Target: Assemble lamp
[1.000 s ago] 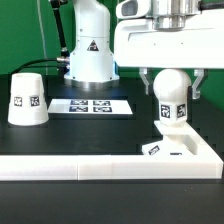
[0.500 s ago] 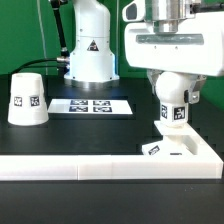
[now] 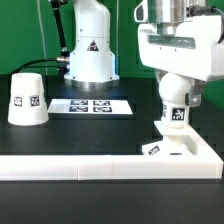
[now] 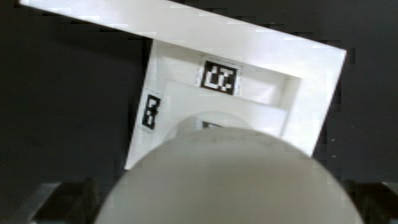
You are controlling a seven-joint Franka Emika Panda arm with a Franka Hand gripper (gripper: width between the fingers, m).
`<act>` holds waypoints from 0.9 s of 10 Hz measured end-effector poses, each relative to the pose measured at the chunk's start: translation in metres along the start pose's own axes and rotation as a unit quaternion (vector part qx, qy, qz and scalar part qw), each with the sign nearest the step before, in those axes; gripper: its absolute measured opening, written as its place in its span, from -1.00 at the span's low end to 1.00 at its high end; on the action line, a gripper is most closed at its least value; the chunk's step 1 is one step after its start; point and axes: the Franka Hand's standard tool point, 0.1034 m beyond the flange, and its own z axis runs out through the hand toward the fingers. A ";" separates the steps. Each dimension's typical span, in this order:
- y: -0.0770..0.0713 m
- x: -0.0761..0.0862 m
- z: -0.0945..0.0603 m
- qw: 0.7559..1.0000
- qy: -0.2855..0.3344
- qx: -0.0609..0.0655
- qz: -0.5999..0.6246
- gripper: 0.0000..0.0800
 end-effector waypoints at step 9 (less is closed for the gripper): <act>-0.001 0.001 0.000 0.901 0.033 0.029 -0.432 0.75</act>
Offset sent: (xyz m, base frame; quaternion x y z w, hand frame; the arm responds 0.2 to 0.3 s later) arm -0.0056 0.0074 0.0068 0.0617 0.0195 -0.3402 0.9381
